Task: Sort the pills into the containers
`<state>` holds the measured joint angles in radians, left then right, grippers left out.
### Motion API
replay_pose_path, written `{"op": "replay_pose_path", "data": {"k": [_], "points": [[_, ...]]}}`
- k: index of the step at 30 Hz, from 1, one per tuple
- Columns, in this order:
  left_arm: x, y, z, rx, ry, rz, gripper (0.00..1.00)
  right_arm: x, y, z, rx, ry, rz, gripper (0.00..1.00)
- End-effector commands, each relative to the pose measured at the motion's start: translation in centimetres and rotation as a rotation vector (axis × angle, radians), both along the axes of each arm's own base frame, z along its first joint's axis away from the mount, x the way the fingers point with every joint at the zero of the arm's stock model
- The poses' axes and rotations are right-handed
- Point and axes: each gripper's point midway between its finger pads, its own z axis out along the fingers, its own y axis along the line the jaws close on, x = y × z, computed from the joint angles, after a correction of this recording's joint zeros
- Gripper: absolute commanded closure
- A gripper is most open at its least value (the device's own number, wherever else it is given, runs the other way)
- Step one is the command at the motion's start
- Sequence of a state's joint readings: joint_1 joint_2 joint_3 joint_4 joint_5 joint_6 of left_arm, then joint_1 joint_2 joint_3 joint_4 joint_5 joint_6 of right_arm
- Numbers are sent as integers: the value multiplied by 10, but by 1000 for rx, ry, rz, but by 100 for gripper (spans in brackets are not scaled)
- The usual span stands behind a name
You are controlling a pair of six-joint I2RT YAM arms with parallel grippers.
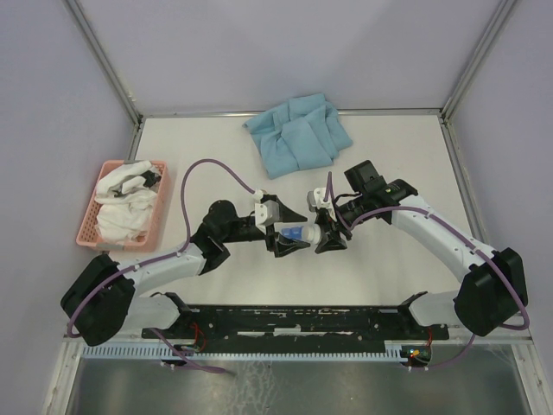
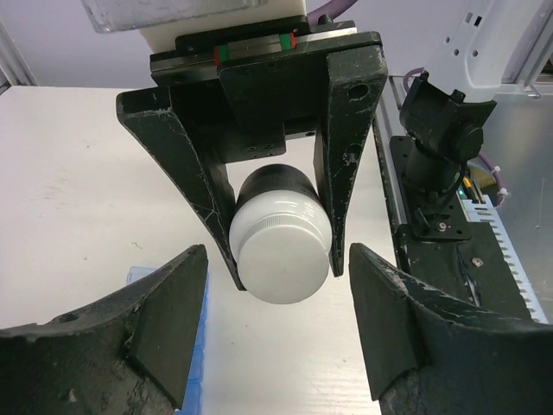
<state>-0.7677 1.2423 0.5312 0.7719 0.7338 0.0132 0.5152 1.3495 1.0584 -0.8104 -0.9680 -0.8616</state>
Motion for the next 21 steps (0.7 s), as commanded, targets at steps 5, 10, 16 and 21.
{"op": "replay_pose_path", "data": {"k": [5, 10, 16, 21], "points": [[2, -1, 25, -66, 0, 14, 30, 2, 8, 21, 57, -38, 27, 99], [3, -2, 21, -53, 12, 17, 32, 3, 8, 21, 57, -38, 27, 99], [8, -2, 17, -33, 28, 36, 39, 3, 8, 22, 58, -38, 27, 99], [8, -2, 16, -32, 52, 43, 51, 3, 8, 21, 57, -36, 27, 99]]}}
